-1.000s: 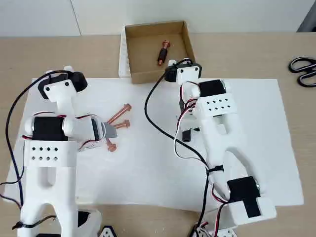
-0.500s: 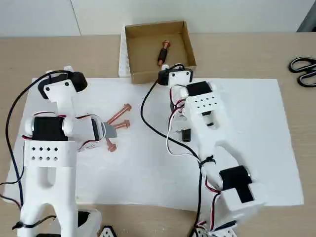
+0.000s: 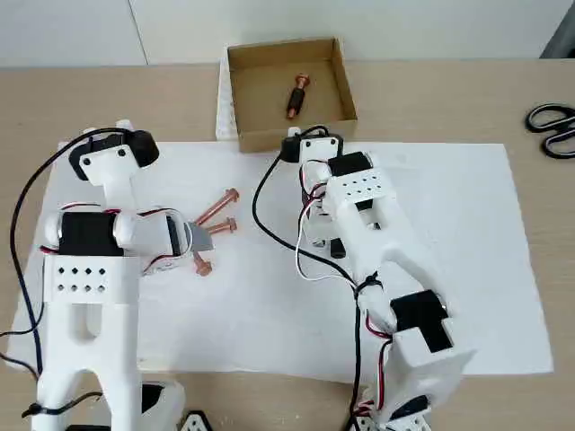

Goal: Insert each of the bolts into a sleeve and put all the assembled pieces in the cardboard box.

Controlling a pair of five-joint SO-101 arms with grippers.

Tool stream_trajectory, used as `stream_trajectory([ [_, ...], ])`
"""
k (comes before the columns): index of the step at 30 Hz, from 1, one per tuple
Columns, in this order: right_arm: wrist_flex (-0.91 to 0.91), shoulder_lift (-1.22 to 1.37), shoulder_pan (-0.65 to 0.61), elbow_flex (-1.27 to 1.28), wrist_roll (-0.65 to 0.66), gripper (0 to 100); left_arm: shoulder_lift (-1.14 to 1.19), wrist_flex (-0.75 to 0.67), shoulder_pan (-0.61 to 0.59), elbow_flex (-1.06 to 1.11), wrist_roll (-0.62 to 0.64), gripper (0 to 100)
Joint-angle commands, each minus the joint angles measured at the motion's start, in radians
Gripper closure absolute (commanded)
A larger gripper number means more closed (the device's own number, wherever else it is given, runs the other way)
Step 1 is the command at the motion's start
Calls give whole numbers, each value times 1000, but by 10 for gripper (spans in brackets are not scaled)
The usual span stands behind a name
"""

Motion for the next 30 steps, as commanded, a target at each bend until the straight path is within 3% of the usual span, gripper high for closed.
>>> stream_trajectory([
  [1,-19,4,-2,-5,-9,837,-8,-2,2,-4,-11,712],
  [24,-41,97,-1,-5,-2,900,-5,-2,2,-4,-11,712],
  [30,-31,87,-2,-9,87,991,-8,-2,2,-2,-11,712],
])
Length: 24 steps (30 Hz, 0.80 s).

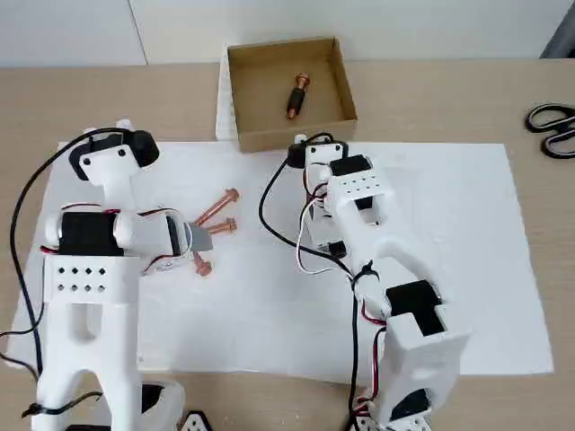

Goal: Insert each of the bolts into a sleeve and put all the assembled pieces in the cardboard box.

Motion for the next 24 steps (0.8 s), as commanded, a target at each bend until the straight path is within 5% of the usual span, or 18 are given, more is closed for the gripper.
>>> stream_trajectory([
  [1,7,-8,-13,-8,64,994,-8,-2,2,-2,-11,712],
  [5,68,-47,-4,-49,97,995,-8,0,2,-5,-32,712],
  [14,236,-298,79,-183,190,995,0,-29,-5,-36,-407,712],
  [18,271,-354,119,-181,212,995,8,-129,-2,-42,-420,712],
  [24,282,-389,147,-181,212,995,298,-203,-5,-142,-512,712],
])
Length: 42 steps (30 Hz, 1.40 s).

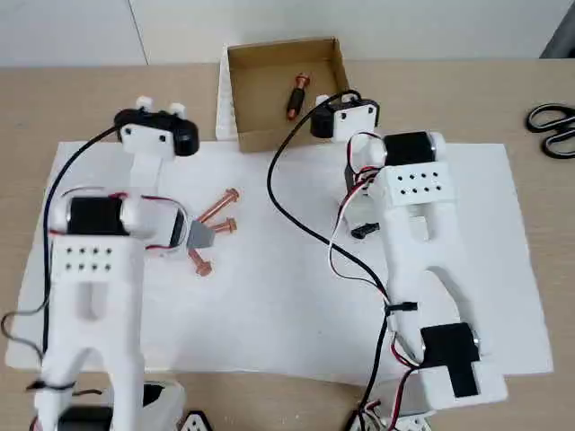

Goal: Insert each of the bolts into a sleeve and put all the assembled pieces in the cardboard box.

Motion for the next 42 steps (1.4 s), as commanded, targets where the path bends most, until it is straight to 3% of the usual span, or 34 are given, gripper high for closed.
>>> stream_trajectory([
  [1,13,-64,5,-46,12,995,213,-28,-5,-137,-25,712],
  [13,27,-65,1,-46,8,995,850,0,-3,-705,-282,712],
  [25,28,-61,1,-46,8,995,1221,86,3,-1173,-313,713],
  [35,28,-59,1,-46,8,995,1376,133,34,-1349,-310,814],
  [42,28,-59,1,-44,6,995,1416,129,57,-1354,-305,817],
])
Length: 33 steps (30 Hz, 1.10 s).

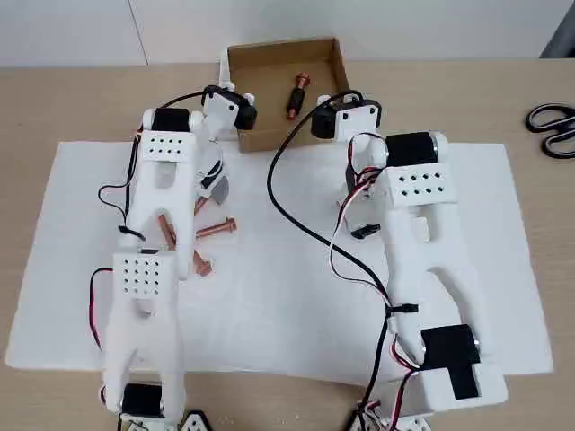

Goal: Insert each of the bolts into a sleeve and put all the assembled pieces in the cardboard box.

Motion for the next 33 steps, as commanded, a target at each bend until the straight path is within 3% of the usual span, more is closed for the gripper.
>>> stream_trajectory([
  [1,10,-53,4,-44,6,995,2,0,14,-31,12,818],
  [10,10,-53,4,-44,6,995,11,-2,12,-24,14,821],
  [21,10,-53,4,-44,6,995,63,5,14,-31,20,994],
  [33,10,-51,2,-44,6,995,60,61,43,-102,51,994],
])
